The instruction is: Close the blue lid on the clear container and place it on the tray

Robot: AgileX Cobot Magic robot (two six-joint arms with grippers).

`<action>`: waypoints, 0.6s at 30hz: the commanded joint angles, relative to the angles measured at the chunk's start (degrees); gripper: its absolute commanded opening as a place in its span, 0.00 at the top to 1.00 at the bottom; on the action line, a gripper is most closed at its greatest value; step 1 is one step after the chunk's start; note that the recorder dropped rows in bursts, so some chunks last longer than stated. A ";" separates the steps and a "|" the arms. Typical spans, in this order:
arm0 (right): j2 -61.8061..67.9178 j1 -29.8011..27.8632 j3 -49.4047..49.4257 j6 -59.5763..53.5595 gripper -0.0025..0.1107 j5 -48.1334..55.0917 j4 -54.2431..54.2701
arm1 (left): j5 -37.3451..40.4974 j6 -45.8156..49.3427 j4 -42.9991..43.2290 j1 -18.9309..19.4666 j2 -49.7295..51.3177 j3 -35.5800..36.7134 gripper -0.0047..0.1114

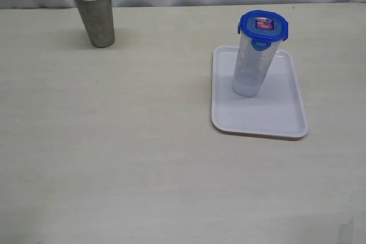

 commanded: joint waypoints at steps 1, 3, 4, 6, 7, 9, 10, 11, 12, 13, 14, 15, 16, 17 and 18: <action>-0.25 -0.17 0.13 -0.13 0.94 -0.84 0.04 | 2.89 -0.50 0.40 -0.06 -0.14 0.14 0.96; -0.25 -0.17 0.13 -0.13 0.94 -0.84 0.04 | 3.96 -2.66 1.77 -0.06 -0.14 0.14 0.96; -0.25 -0.17 0.13 -0.13 0.94 -0.84 0.04 | 4.57 -3.84 2.35 -0.06 -0.14 0.14 0.96; -0.25 -0.17 0.13 -0.13 0.94 -0.84 0.04 | 4.87 -5.25 3.04 -0.06 -0.14 0.14 0.96; -0.25 -0.17 0.13 -0.13 0.94 -0.84 0.04 | 4.87 -5.88 3.18 -0.06 -0.14 0.14 0.96; -0.25 -0.17 0.13 -0.13 0.94 -0.84 0.04 | 4.87 -6.04 3.18 -0.06 -0.14 0.14 0.96; -0.25 -0.17 0.13 -0.13 0.94 -0.84 0.04 | 4.87 -6.04 3.31 -0.06 -0.14 0.14 0.96; -0.25 -0.17 0.13 -0.13 0.94 -0.84 0.04 | 4.87 -6.04 3.31 -0.06 -0.14 0.14 0.96; -0.25 -0.17 0.13 -0.13 0.94 -0.84 0.04 | 4.87 -6.04 3.31 -0.06 -0.14 0.14 0.96; -0.25 -0.17 0.13 -0.13 0.94 -0.84 0.04 | 4.87 -6.04 3.31 -0.06 -0.14 0.14 0.96; -0.25 -0.17 0.13 -0.13 0.94 -0.84 0.04 | 4.87 -6.04 3.31 -0.06 -0.14 0.14 0.96; -0.25 -0.17 0.13 -0.13 0.94 -0.84 0.04 | 4.87 -6.04 3.31 -0.06 -0.14 0.14 0.96; -0.25 -0.17 0.13 -0.13 0.94 -0.84 0.04 | 4.87 -6.04 3.31 -0.06 -0.14 0.14 0.96; -0.25 -0.17 0.13 -0.13 0.94 -0.84 0.04 | 4.87 -6.04 3.31 -0.06 -0.14 0.14 0.96; -0.25 -0.17 0.13 -0.13 0.94 -0.84 0.04 | 4.87 -6.04 3.31 -0.06 -0.14 0.14 0.96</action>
